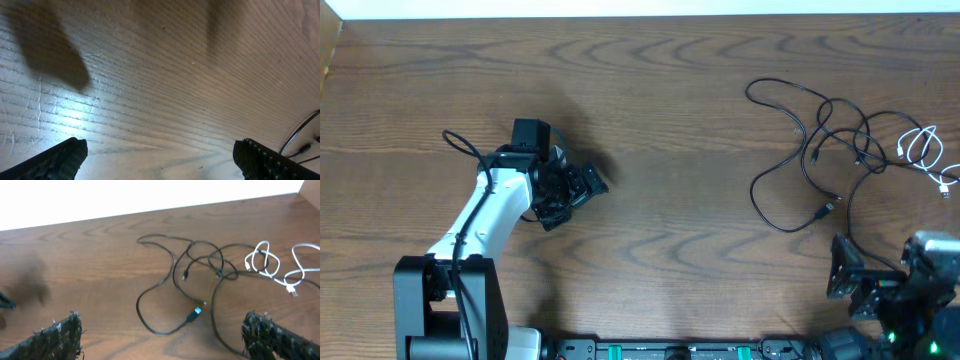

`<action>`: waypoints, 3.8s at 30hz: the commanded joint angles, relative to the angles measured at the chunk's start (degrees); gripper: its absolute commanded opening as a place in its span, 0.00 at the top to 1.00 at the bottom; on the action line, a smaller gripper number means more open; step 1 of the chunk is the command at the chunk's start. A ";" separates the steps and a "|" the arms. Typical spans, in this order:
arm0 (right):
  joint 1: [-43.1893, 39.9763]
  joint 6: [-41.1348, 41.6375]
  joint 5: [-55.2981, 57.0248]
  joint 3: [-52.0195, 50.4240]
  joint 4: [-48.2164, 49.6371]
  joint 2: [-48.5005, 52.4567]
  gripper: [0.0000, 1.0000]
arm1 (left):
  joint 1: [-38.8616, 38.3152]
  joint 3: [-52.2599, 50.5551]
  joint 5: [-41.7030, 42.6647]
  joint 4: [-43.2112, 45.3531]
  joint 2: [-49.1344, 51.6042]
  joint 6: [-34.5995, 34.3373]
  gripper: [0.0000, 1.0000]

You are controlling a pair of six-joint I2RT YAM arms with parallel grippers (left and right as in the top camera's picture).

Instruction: Untangle cables

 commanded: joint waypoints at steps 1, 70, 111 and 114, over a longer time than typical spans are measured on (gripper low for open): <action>0.17 -0.63 -1.14 -5.57 1.73 -6.08 0.01 | 0.02 -0.07 -0.74 -0.07 0.22 1.01 0.01; 0.20 -18.53 -11.82 -54.10 57.42 -17.42 0.01 | 0.02 -0.07 -0.74 -0.07 0.22 1.01 0.01; 0.31 -18.53 -11.82 -54.10 57.42 -17.49 0.01 | 0.02 -0.07 -0.74 -0.07 0.22 1.01 0.01; 0.31 -18.53 -11.82 -54.10 57.42 -17.49 0.01 | 0.02 -0.07 -0.74 -0.07 0.22 1.01 0.01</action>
